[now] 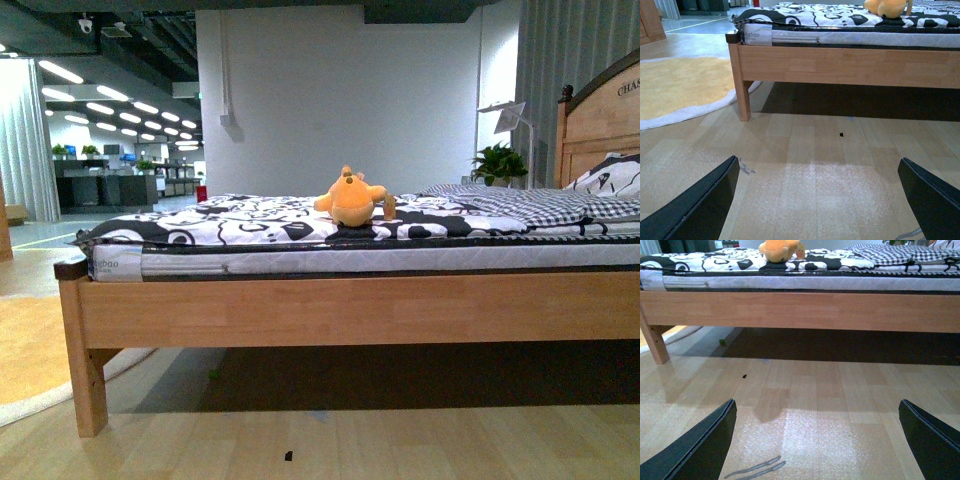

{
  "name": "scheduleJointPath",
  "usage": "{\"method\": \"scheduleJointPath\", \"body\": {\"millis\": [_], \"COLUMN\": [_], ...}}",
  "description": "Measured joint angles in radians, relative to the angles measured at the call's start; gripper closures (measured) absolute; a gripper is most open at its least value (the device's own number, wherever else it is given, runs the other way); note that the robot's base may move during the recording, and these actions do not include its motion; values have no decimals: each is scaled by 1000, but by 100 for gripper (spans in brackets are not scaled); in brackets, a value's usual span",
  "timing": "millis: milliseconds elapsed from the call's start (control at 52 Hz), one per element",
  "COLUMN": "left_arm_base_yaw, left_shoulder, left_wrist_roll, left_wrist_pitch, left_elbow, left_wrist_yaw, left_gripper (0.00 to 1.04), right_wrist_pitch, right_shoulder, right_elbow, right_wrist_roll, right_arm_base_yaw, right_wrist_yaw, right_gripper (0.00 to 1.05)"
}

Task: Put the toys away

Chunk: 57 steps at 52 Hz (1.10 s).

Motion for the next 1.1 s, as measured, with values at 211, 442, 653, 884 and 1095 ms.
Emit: {"method": "scheduleJointPath", "body": {"millis": [211, 442, 653, 884, 1095], "left_arm_base_yaw": [0, 0, 0, 0, 0], "left_shoulder": [0, 0, 0, 0, 0], "left_wrist_roll": [0, 0, 0, 0, 0], "left_wrist_pitch": [0, 0, 0, 0, 0], "left_elbow": [0, 0, 0, 0, 0], "left_wrist_yaw": [0, 0, 0, 0, 0], "left_gripper": [6, 6, 6, 6, 6], "right_wrist_pitch": [0, 0, 0, 0, 0], "right_shoulder": [0, 0, 0, 0, 0], "right_elbow": [0, 0, 0, 0, 0], "right_wrist_roll": [0, 0, 0, 0, 0], "right_arm_base_yaw": [0, 0, 0, 0, 0], "right_wrist_yaw": [0, 0, 0, 0, 0], "right_gripper": [6, 6, 6, 6, 6]}}
